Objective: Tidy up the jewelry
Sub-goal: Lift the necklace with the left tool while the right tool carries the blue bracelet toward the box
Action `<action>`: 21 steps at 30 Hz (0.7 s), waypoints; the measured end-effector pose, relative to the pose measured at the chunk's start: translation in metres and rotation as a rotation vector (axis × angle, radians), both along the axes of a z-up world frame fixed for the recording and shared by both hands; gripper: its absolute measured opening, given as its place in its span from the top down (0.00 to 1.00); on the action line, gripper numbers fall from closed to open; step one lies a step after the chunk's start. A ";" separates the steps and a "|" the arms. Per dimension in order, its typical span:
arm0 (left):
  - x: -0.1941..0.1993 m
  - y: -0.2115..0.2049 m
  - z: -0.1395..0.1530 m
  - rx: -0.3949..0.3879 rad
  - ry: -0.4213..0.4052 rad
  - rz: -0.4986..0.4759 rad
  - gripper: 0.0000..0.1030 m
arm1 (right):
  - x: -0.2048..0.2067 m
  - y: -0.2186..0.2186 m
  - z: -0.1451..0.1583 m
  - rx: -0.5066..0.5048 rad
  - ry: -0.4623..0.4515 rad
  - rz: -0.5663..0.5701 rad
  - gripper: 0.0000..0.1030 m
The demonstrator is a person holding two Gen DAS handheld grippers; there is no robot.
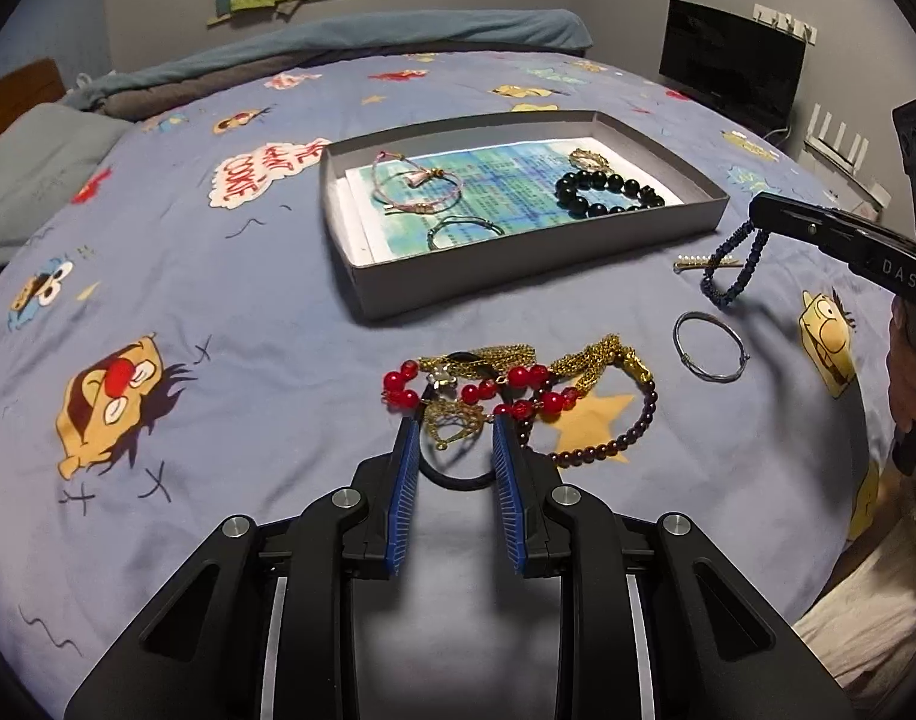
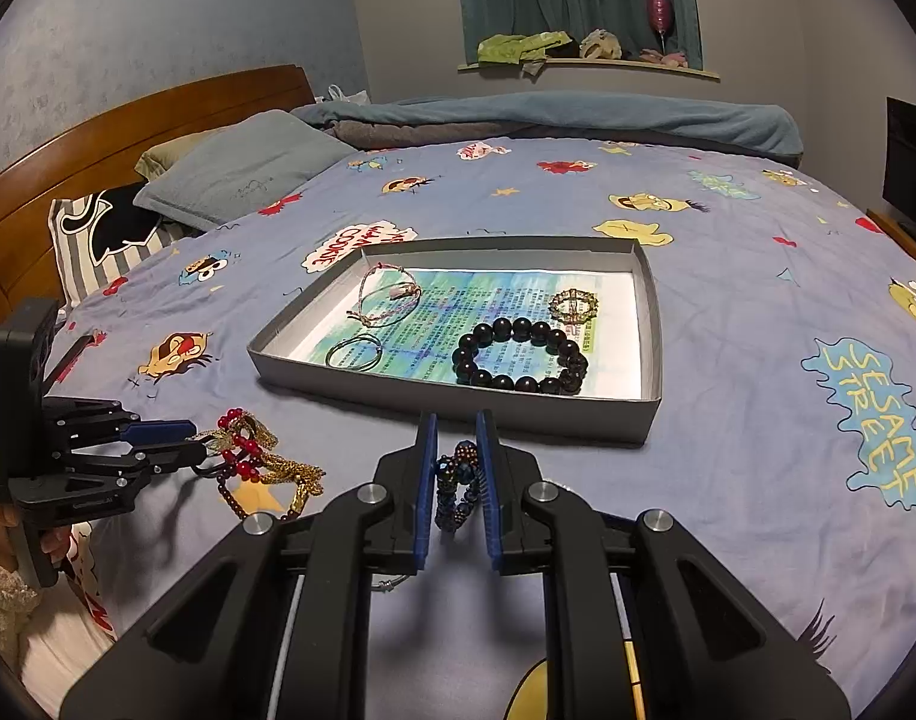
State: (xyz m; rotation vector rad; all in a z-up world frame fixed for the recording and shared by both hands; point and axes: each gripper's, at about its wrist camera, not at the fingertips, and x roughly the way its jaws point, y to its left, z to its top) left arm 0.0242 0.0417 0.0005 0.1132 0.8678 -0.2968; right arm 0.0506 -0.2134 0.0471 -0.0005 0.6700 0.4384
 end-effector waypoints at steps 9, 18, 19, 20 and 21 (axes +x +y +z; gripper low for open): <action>0.012 -0.003 0.001 -0.034 -0.004 0.023 0.84 | 0.000 0.003 -0.001 -0.007 0.004 0.008 0.87; 0.003 -0.001 0.027 -0.053 -0.120 0.030 0.99 | -0.002 0.000 0.001 -0.002 -0.001 -0.001 0.87; 0.003 -0.001 0.031 -0.055 -0.129 0.028 0.99 | -0.002 0.000 0.002 -0.002 -0.002 -0.001 0.87; 0.003 -0.002 0.035 -0.061 -0.137 0.025 0.99 | -0.003 0.001 0.003 -0.005 -0.005 0.001 0.87; 0.003 -0.002 0.038 -0.063 -0.145 0.023 0.99 | -0.003 0.001 0.005 -0.007 -0.009 0.002 0.87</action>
